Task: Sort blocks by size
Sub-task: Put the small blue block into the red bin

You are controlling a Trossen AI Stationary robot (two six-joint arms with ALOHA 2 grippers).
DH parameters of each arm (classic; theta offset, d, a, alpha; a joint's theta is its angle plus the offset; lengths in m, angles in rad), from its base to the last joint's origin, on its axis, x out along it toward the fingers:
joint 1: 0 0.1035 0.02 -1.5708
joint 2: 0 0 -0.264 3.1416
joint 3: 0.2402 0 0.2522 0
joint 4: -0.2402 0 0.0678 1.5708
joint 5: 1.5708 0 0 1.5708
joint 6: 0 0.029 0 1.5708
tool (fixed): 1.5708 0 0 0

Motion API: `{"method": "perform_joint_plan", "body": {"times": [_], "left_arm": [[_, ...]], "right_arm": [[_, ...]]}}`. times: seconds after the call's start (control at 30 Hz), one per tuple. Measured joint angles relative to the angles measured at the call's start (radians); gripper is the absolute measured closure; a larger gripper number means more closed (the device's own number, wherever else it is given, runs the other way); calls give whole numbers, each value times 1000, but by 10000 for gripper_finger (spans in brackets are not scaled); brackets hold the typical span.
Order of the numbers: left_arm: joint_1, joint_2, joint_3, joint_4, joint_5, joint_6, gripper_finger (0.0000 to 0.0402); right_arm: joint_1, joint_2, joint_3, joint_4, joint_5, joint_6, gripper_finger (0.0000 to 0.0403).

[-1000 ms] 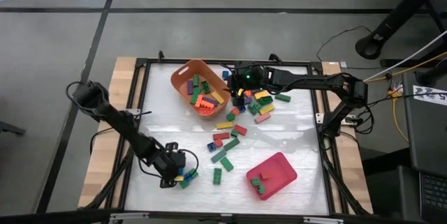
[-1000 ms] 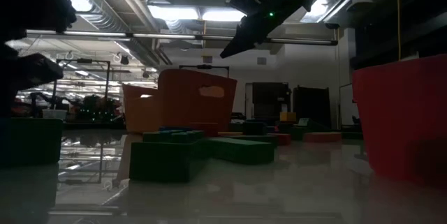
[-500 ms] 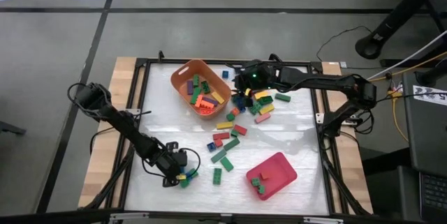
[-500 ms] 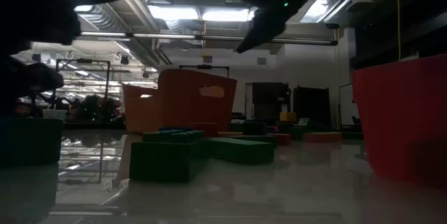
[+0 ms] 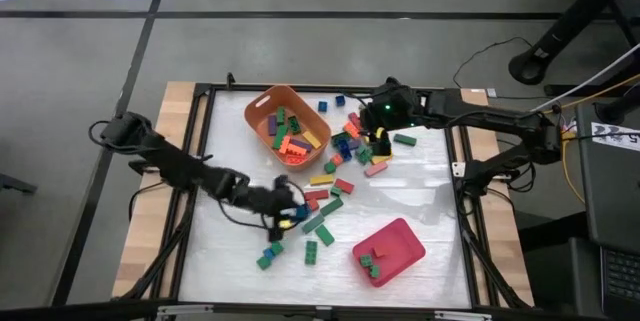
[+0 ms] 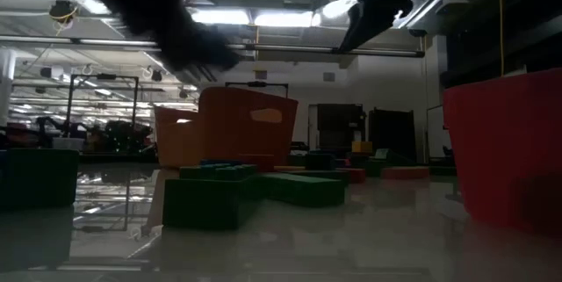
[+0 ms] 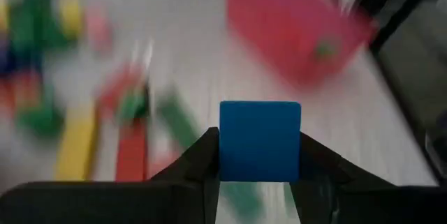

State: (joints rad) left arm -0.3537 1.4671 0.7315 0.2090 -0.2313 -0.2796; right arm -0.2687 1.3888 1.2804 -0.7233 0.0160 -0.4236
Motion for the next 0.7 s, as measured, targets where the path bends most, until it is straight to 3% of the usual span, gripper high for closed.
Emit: {"method": "perform_joint_plan", "body": {"times": [0.13, 0.23, 0.4, 0.7], "left_arm": [[67, 113, 2, 383, 104, 198, 283], [89, 239, 56, 556, 177, 255, 284], [93, 457, 251, 576, 268, 342, 278], [75, 713, 560, 484, 281, 362, 274]], "right_arm": [[0, -7, 0, -6, 0, 0, 214], [0, -7, 0, -12, 1, 0, 214], [0, -7, 0, -14, 0, 0, 214], [0, -6, 0, -68, 0, 57, 214]]}}
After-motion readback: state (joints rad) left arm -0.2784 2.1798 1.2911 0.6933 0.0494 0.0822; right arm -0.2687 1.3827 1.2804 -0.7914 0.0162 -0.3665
